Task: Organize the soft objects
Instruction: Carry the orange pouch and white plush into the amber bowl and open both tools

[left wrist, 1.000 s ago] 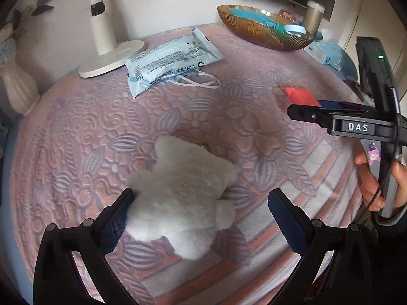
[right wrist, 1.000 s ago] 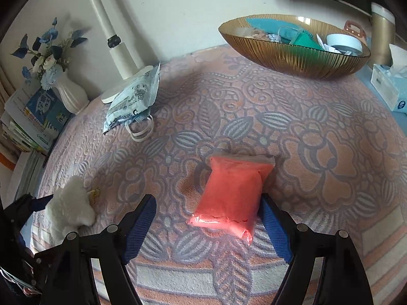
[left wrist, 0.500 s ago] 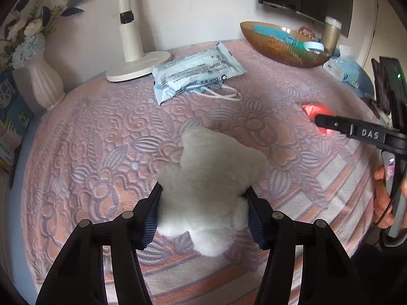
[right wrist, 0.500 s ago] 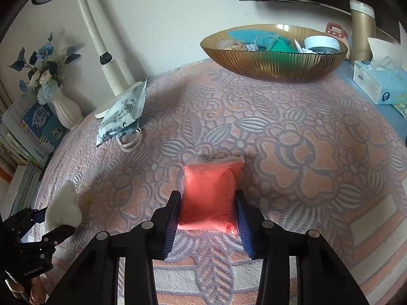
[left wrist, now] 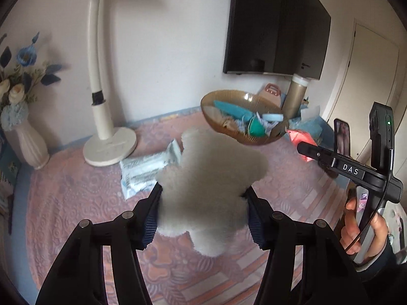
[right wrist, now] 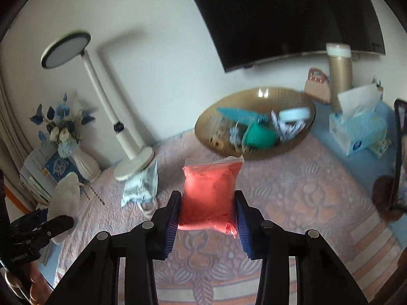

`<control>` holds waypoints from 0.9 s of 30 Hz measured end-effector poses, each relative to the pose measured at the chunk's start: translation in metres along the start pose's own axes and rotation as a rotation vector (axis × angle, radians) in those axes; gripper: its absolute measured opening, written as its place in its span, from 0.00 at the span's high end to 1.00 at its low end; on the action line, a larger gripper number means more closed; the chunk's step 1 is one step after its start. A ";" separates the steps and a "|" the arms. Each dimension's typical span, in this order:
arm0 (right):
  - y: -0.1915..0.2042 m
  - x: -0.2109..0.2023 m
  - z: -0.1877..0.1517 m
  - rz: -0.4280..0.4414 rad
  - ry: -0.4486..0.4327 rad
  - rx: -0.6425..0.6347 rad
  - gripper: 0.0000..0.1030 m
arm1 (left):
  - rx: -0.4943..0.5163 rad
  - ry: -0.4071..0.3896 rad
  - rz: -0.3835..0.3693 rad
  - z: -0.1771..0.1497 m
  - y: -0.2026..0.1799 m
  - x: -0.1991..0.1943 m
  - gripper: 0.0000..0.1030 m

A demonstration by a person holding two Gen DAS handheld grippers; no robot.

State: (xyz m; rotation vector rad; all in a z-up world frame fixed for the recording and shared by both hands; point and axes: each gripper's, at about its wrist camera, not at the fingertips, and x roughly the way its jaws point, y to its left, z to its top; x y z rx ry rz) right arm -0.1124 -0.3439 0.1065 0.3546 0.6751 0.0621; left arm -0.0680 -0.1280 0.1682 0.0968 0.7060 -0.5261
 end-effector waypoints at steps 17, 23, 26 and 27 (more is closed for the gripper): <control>-0.094 0.028 0.194 -0.222 -0.176 0.098 0.26 | -0.083 -0.001 -0.085 0.141 -0.065 0.188 0.23; -0.120 0.080 0.200 -0.237 -0.035 0.118 0.20 | -0.114 0.063 -0.085 0.124 -0.055 0.184 0.20; -0.124 0.072 0.180 -0.229 -0.020 0.129 0.20 | -0.124 0.065 -0.074 0.114 -0.043 0.159 0.20; -0.123 0.068 0.174 -0.233 -0.015 0.127 0.20 | -0.133 0.060 -0.064 0.110 -0.038 0.145 0.20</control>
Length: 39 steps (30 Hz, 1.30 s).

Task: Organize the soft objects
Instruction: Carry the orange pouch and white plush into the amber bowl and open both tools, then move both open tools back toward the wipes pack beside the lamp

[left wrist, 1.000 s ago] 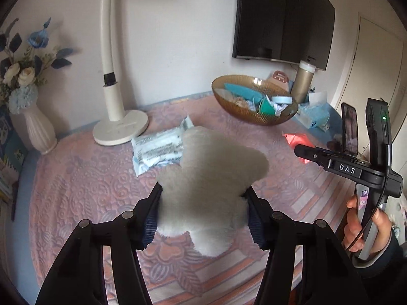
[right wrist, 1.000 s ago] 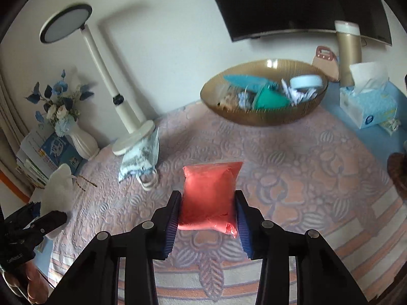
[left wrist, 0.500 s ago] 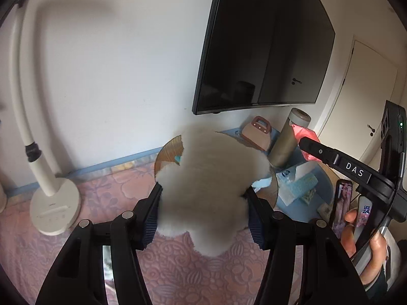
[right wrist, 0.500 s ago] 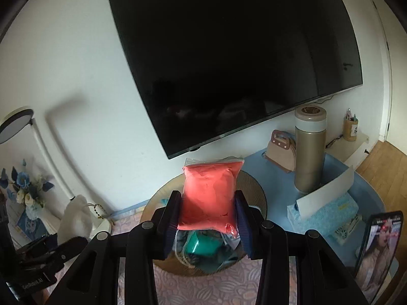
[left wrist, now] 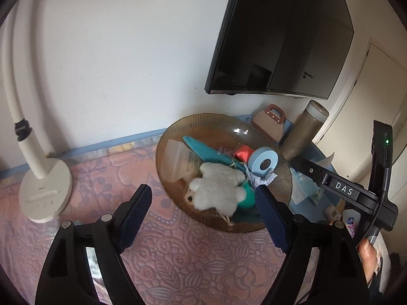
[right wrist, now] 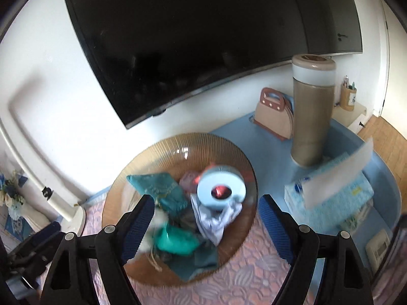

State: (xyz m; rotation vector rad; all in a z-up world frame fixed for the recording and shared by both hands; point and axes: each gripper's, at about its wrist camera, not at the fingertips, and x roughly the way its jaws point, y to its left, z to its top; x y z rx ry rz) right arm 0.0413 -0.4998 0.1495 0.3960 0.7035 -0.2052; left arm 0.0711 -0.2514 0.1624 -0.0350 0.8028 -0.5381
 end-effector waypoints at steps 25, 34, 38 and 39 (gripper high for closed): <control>0.144 -0.013 -0.199 0.112 0.121 -0.255 0.06 | -0.134 -0.030 0.448 -0.195 0.153 -0.096 0.01; 0.158 0.015 -0.222 0.073 0.175 -0.378 0.06 | -0.167 0.012 0.504 -0.211 0.163 -0.076 0.01; 0.157 0.024 -0.223 0.036 0.203 -0.372 0.06 | -0.143 0.012 0.526 -0.211 0.158 -0.075 0.01; 0.158 0.026 -0.223 0.029 0.207 -0.372 0.06 | -0.143 0.015 0.525 -0.211 0.158 -0.074 0.01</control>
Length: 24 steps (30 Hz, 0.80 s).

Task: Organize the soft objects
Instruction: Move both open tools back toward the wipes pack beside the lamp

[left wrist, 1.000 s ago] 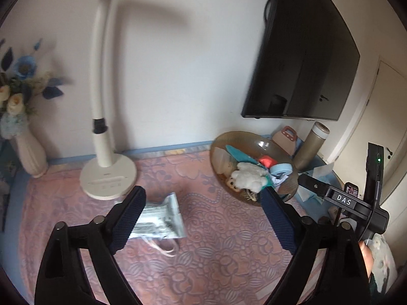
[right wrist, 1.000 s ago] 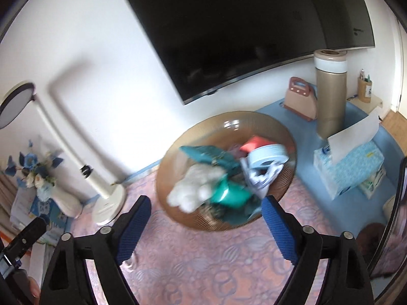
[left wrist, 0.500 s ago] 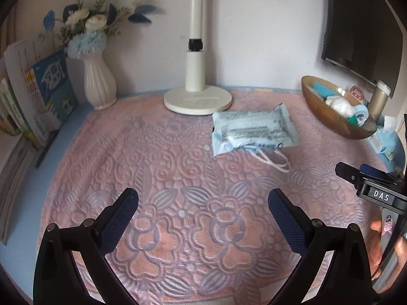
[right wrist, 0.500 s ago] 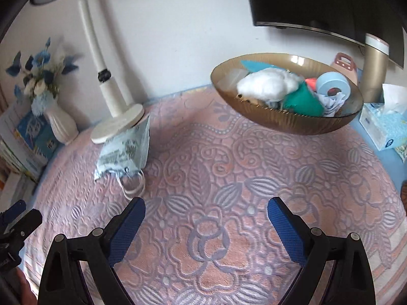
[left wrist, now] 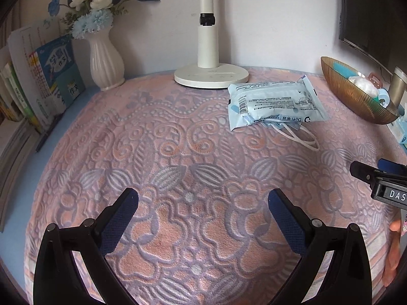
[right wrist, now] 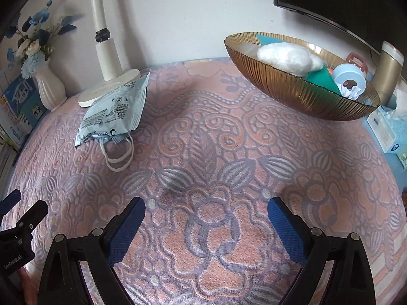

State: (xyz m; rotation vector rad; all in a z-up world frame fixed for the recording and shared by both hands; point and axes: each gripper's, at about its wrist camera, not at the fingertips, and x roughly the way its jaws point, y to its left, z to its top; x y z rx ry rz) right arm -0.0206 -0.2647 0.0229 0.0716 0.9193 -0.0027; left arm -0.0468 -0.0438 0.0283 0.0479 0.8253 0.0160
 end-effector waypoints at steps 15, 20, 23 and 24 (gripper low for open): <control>-0.001 0.004 0.001 -0.005 0.028 0.002 0.06 | -0.031 0.034 -0.010 0.001 0.007 0.006 0.01; -0.001 0.003 -0.001 -0.010 0.029 -0.002 0.06 | -0.030 0.036 -0.014 0.001 0.007 0.006 0.01; -0.001 0.002 -0.001 -0.009 0.029 -0.002 0.06 | -0.029 0.036 -0.014 0.001 0.007 0.006 0.01; 0.000 0.002 -0.002 -0.009 0.029 -0.002 0.06 | -0.029 0.037 -0.013 0.001 0.006 0.006 0.01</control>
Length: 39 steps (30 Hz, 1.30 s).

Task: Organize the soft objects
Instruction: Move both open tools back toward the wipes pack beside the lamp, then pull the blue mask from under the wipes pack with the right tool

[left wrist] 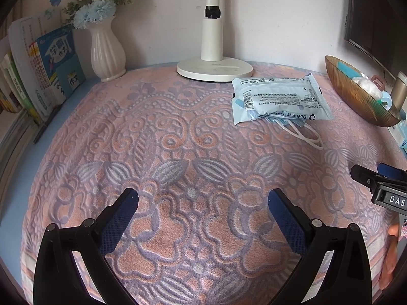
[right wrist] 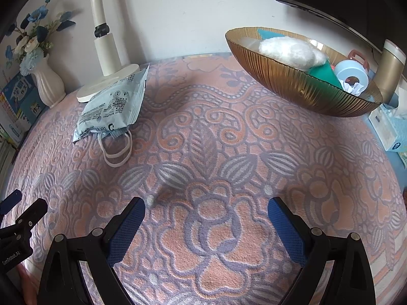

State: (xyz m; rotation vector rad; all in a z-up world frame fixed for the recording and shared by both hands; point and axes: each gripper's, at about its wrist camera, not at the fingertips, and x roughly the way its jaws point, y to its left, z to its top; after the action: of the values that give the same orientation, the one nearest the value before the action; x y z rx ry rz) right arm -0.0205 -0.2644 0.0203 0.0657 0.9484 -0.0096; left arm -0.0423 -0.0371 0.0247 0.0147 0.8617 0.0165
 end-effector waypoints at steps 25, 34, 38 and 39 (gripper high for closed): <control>0.060 0.033 0.118 0.175 0.059 -0.017 0.06 | -0.139 -0.056 -0.074 0.021 0.048 -0.015 0.01; 0.113 -0.002 0.070 0.594 0.155 -0.096 0.06 | -0.309 -0.072 -0.101 0.017 0.114 -0.031 0.01; 0.118 -0.021 0.058 0.727 0.185 -0.128 0.06 | -0.292 -0.032 -0.149 0.022 0.103 -0.029 0.01; 0.119 -0.022 0.054 0.747 0.197 -0.146 0.06 | -0.279 -0.014 -0.154 0.024 0.098 -0.028 0.01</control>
State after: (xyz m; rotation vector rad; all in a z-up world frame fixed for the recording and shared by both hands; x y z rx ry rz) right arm 0.0150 -0.1495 0.0753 0.2868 1.0706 0.7667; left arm -0.0431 0.0604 0.0639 -0.3125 0.8381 -0.0081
